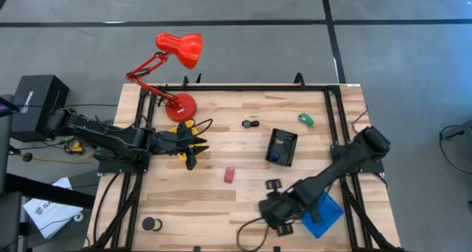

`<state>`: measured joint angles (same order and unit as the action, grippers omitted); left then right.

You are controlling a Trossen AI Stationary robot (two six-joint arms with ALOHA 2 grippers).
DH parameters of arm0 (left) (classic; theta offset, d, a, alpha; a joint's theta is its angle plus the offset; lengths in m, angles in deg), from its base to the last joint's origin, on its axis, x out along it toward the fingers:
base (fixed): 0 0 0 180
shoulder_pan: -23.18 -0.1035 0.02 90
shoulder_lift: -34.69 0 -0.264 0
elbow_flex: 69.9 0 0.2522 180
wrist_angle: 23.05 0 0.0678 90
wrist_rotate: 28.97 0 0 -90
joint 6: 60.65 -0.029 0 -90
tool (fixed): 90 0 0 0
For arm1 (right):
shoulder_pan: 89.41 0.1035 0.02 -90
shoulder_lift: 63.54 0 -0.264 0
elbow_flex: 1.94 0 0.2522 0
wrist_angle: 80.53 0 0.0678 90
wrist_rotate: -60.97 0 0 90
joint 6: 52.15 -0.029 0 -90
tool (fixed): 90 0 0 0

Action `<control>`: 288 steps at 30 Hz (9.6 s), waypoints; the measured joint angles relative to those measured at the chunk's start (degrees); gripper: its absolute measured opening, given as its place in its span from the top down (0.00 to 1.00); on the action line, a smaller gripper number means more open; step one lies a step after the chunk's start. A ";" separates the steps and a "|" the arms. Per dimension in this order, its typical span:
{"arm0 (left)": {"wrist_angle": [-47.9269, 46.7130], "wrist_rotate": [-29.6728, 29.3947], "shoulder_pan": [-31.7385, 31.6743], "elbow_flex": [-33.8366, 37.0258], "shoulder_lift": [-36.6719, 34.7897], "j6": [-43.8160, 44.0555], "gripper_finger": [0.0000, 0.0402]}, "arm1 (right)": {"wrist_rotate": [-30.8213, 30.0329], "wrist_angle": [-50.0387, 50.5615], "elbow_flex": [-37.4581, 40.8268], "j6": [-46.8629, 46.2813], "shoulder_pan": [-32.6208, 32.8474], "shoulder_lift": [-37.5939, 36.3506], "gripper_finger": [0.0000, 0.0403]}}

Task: Pick & Place Office items
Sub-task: Put the black digital timer into the blue bin, then put the green wristwatch into the yellow bin

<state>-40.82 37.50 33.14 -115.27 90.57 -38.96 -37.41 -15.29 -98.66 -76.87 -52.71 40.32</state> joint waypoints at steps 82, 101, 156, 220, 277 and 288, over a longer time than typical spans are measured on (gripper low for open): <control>1.73 0.00 0.00 0.00 0.00 0.17 0.71 | -9.39 16.70 17.95 -21.60 8.56 -23.36 0.41; 2.04 0.00 0.00 0.00 0.00 0.19 0.71 | -19.53 13.03 41.79 -22.67 -30.85 -50.67 0.41; 6.67 -0.02 -0.02 4.57 0.00 2.60 0.71 | -16.62 -8.89 43.87 9.74 -69.56 -20.93 0.77; 9.63 -0.02 0.39 5.11 0.00 7.08 0.71 | -23.01 -3.76 34.71 10.88 -32.88 -52.73 0.96; 24.96 0.00 -2.10 5.14 0.00 -5.14 0.71 | 14.69 -75.94 48.61 27.69 -47.65 -32.97 0.96; 30.58 0.00 -2.12 5.14 4.60 -5.27 0.71 | 19.47 -80.43 36.92 27.10 -43.57 -17.44 0.96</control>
<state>-10.25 37.50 31.02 -110.14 95.17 -44.23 -17.94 -95.71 -61.74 -49.78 -96.28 22.88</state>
